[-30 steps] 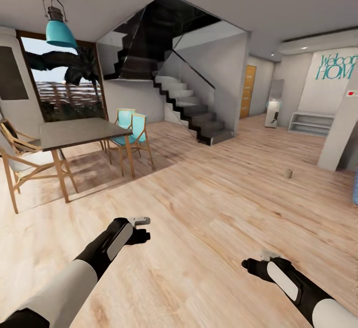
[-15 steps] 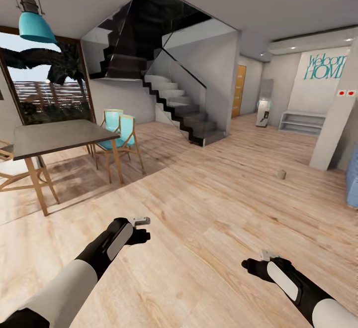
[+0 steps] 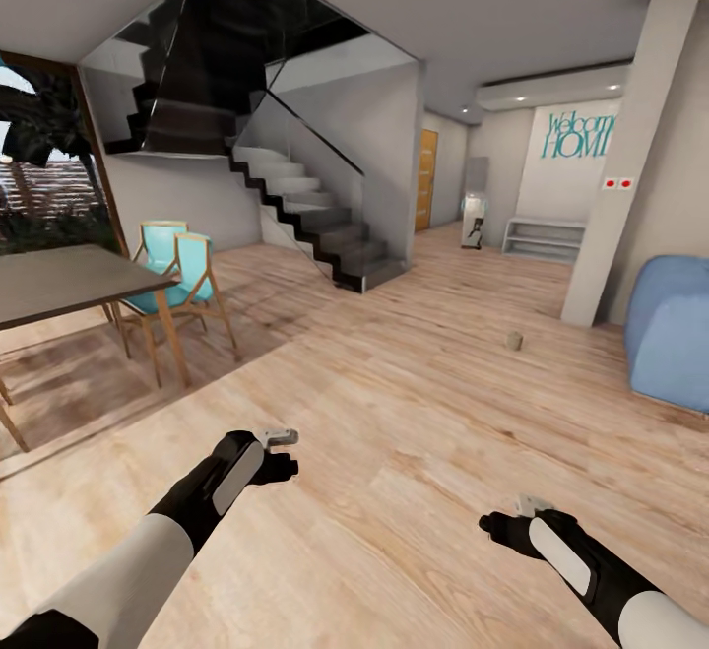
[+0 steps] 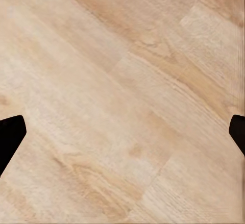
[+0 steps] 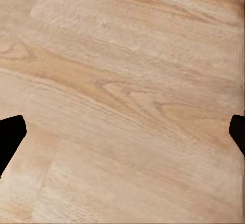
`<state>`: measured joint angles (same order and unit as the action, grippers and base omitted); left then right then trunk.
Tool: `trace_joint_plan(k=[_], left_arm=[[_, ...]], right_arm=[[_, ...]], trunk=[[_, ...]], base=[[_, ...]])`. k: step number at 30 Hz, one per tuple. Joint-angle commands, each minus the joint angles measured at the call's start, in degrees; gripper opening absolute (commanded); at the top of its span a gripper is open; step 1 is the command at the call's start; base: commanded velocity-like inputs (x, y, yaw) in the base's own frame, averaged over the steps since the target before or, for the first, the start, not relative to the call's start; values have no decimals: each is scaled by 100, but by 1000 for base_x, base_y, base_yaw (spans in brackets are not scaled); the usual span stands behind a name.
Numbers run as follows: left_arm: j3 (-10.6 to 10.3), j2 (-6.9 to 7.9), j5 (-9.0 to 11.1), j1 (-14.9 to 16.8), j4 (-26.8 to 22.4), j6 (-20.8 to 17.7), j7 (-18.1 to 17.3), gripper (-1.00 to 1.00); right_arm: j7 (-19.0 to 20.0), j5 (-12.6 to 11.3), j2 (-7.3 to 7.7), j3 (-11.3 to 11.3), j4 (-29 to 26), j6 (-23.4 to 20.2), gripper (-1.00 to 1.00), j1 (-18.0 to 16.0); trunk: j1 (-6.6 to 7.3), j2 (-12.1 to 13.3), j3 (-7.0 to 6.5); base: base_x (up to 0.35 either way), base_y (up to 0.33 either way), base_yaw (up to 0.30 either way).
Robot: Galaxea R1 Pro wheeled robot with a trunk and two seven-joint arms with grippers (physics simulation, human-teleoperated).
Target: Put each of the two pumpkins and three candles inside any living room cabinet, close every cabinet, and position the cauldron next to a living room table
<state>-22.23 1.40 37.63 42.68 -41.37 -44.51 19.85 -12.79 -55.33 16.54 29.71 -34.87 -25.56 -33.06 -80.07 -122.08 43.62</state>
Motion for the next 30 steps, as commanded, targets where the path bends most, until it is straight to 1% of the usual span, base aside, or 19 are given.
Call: trace_joint_plan(k=[1, 14, 30], left_arm=[[-31, 9, 60, 4, -12, -12, 54, 100], [-35, -6, 60, 4, -11, -7, 54, 100], [-36, -7, 60, 4, -7, -5, 54, 100]], right_arm=[[-55, -60, 7, 44, -11, -2, 100, -8], [-65, -60, 7, 44, -11, -2, 100, -8], [-58, -65, 7, 44, -11, 20, 100, -8]], trunk=[[-3, -3, 7], [-3, -3, 7], [-3, -3, 7]], base=[[336, 0, -277], [336, -6, -277], [336, -77, -277]])
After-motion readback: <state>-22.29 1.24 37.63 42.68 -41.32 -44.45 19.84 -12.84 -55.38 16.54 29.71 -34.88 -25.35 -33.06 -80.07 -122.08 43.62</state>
